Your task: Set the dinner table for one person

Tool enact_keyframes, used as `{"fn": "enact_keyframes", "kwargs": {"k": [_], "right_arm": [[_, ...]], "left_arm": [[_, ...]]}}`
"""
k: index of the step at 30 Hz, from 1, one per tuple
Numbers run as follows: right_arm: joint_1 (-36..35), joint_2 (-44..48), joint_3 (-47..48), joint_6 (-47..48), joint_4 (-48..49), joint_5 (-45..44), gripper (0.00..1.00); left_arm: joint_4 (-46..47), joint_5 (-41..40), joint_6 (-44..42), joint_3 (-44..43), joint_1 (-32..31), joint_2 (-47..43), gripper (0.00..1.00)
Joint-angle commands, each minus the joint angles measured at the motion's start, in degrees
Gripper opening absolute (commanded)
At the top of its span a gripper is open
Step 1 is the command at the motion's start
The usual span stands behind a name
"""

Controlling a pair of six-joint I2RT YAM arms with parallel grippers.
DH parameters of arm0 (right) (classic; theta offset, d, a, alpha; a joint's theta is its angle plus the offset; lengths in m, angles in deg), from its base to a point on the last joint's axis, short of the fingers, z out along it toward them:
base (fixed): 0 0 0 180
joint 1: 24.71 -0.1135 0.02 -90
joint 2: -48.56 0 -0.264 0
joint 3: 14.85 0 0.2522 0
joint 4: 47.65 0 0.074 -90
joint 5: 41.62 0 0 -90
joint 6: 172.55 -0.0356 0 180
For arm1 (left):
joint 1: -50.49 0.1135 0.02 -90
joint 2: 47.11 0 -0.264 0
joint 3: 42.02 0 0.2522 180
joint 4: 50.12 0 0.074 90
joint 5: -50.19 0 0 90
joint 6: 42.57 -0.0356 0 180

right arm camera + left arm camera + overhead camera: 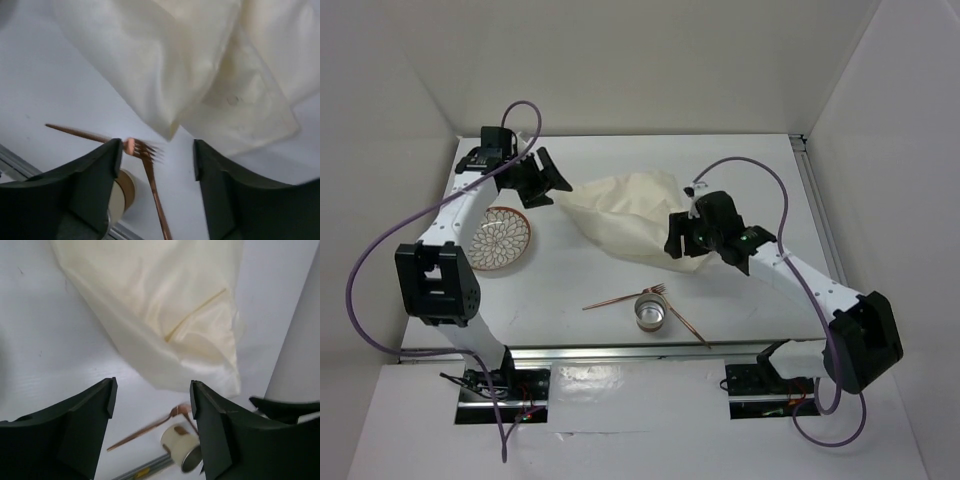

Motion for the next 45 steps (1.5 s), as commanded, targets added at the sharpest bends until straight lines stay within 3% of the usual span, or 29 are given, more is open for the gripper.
{"fn": "enact_keyframes", "kwargs": {"k": [1,3,5,7,9,12,17,20,25,27,31,33,34,35,36,37,38,43,45], "right_arm": [[1.73,3.44,-0.13,-2.6,-3.14,-7.43,0.75],[2.26,3.44,2.84,-4.0,-5.43,-10.94,0.79],[2.79,2.65,4.96,-4.53,-7.72,-11.75,0.79],[3.4,0.12,8.55,-7.51,-9.82,-11.05,0.78],[3.41,-1.73,11.11,-10.04,-10.79,-8.86,0.78],[3.41,-7.7,17.09,-13.22,-14.75,-7.27,0.8],[4.63,-21.15,27.89,-14.38,-18.18,-6.22,0.82],[5.17,-28.86,34.75,-14.38,-19.58,-6.21,0.73],[5.17,-37.24,40.65,-14.9,-20.91,-8.5,0.73],[5.7,-41.27,43.11,-14.9,-22.13,-9.11,0.73],[5.7,-45.6,44.52,-14.29,-23.45,-8.59,0.74],[5.7,-46.3,42.78,-14.29,-21.27,-6.93,0.69],[5.7,-45.78,42.16,-13.77,-20.3,-6.05,0.59],[5.7,-45.78,41.63,-13.76,-19.59,-5.34,0.34],[5.7,-45.78,41.62,-13.76,-19.59,-4.81,0.2],[5.7,-45.78,42.32,-13.15,-19.59,-4.81,0.07],[5.7,-45.78,43.28,-13.15,-20.28,-5.76,0.0],[10.43,-47.09,58.81,-10.07,-22.58,-6.65,0.0],[15.33,-47.97,70.37,-9.45,-22.58,0.06,0.0]], "left_arm": [[-0.64,-7.05,2.05,-4.43,0.16,5.56,0.74],[-0.64,-8.46,2.68,-6.28,0.16,8.38,0.64],[-1.26,-7.59,3.2,-8.39,0.69,13.03,0.62],[-3.97,-7.59,3.73,-11.99,1.22,16.2,0.69],[-6.34,-8.72,3.73,-14.36,1.22,19.46,0.89],[-6.36,-9.69,3.73,-15.95,1.22,22.35,0.99],[-9.5,-12.77,4.35,-23.41,1.22,28.51,0.98],[-9.52,-13.65,5.05,-24.31,1.22,31.24,0.97],[-7.5,-11.63,5.75,-27.28,1.22,35.45,0.94],[-7.5,-11.63,5.75,-27.91,0.6,36.77,0.89],[-6.97,-11.1,5.75,-27.91,0.6,37.48,0.67],[-6.27,-11.1,5.75,-27.91,0.6,38.09,0.39],[-6.27,-10.58,5.14,-28.78,0.6,38.1,0.29],[-6.27,-10.57,5.14,-30.18,0.6,38.62,0.18],[-6.88,-10.05,5.14,-31.06,0.6,39.23,0.0],[-7.49,-10.05,5.14,-32.12,0.6,39.24,0.0],[-8.02,-8.13,4.62,-33.78,0.6,39.24,0.0],[-6.72,-3.64,5.14,-40.11,0.6,36.26,0.0],[-4.96,0.3,6.98,-44.58,2.0,34.94,0.0]]}}
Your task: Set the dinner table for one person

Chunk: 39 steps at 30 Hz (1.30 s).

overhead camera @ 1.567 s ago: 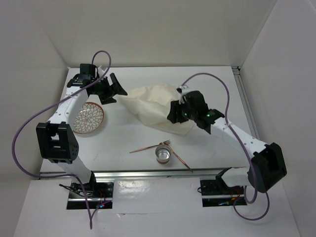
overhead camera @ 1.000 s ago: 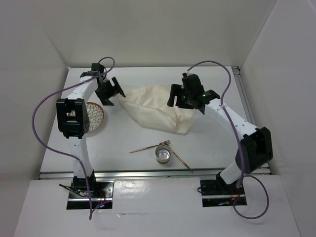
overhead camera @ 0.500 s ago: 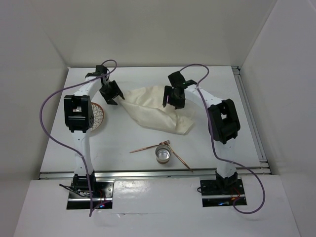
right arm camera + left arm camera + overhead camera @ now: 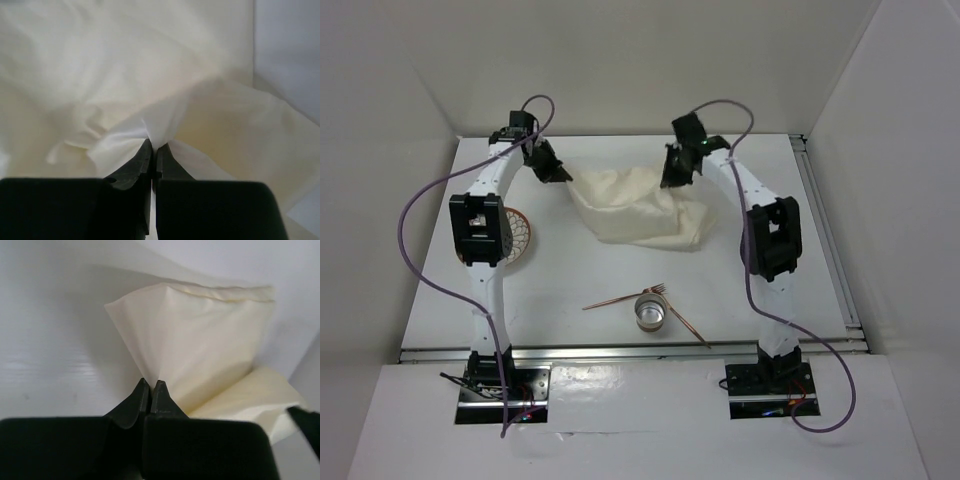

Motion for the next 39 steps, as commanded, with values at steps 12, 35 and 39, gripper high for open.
{"fn": "enact_keyframes", "kwargs": {"k": [12,35,39], "right_arm": [[13.72,26.38,-3.12,4.39,27.53,15.14,0.0],[19.78,32.11,-29.71,-2.98,6.99,1.45,0.79],[19.78,40.18,-34.88,-2.99,5.84,0.38,0.79]], "left_arm": [[21.65,17.45,10.97,5.51,7.04,-25.2,0.0],[12.63,-4.22,0.87,39.19,-4.73,-35.44,0.9],[4.71,-13.64,-0.99,33.87,-4.73,-36.83,0.76]]}}
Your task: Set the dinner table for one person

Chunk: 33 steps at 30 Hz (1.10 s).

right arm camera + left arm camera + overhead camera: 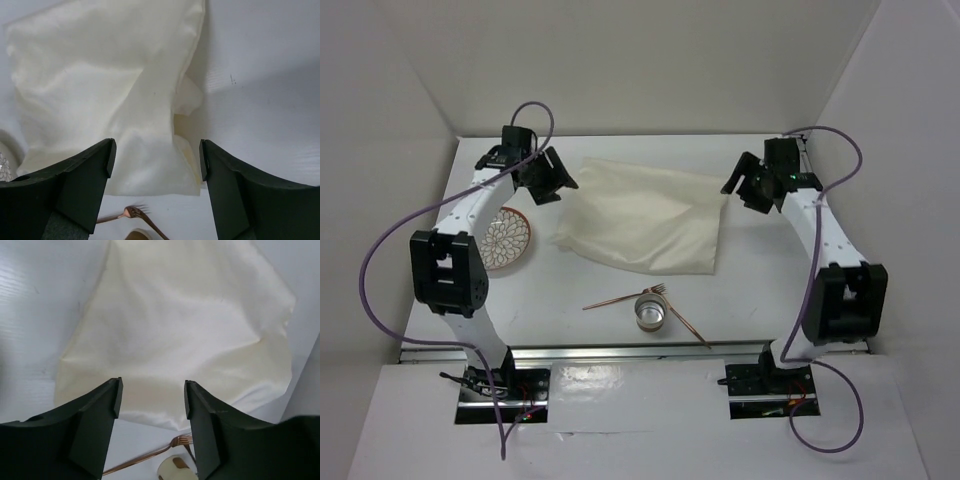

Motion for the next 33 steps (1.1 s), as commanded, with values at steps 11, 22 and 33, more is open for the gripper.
{"fn": "enact_keyframes", "kwargs": {"k": [11,22,33], "right_arm": [[0.37,25.83,-31.12,-8.47,-0.07,12.7,0.76],[0.37,25.84,-46.16,-16.58,19.51,16.85,0.96],[-4.9,13.81,-48.36,-23.07,35.62,11.59,0.77]], "left_arm": [[-2.54,-6.79,-0.88,14.5,0.18,-7.32,0.81],[1.07,-3.89,0.36,12.23,0.71,3.4,1.0],[2.83,-4.59,0.89,9.06,0.71,8.86,0.59]]}}
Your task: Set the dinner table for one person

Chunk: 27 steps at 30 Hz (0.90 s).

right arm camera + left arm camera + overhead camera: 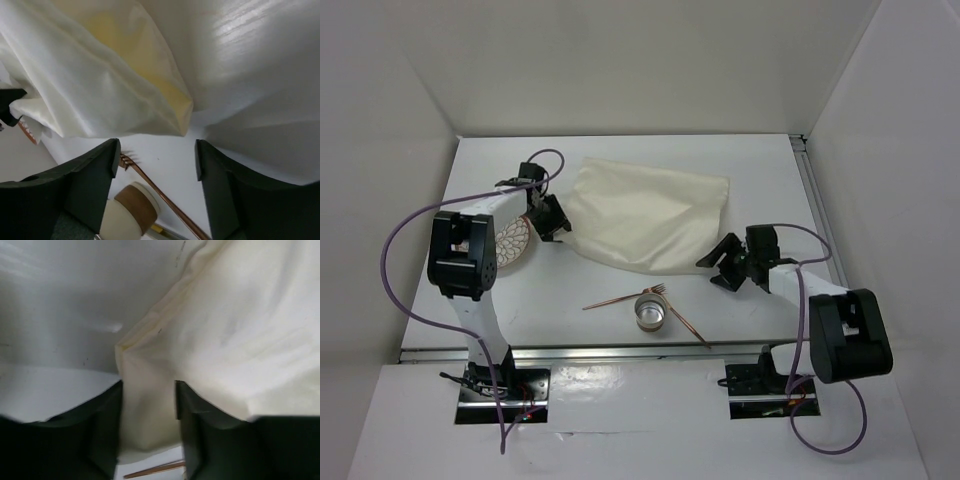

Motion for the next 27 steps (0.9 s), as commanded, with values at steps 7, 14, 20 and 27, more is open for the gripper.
{"fn": "enact_keyframes", "kwargs": {"k": [7,14,20,27], "right_arm": [[-4.46,-6.04,0.42,-5.24,11.8,-11.11,0.26],[-0.95,-16.76,24.03,2.66,5.84,-12.6,0.0],[3.09,-24.24,60.68,10.05,-2.34,-9.01,0.0],[3.1,-16.0,60.05,10.77,-3.15,-6.45,0.0]], "left_arm": [[-0.41,1.63,-0.92,-5.4,0.34,1.87,0.0],[-3.93,8.83,-2.07,-19.26,2.63,3.44,0.0],[-9.73,17.08,-1.55,-52.65,6.31,8.38,0.0],[-1.48,21.66,1.8,-46.3,8.78,0.13,0.0]]}}
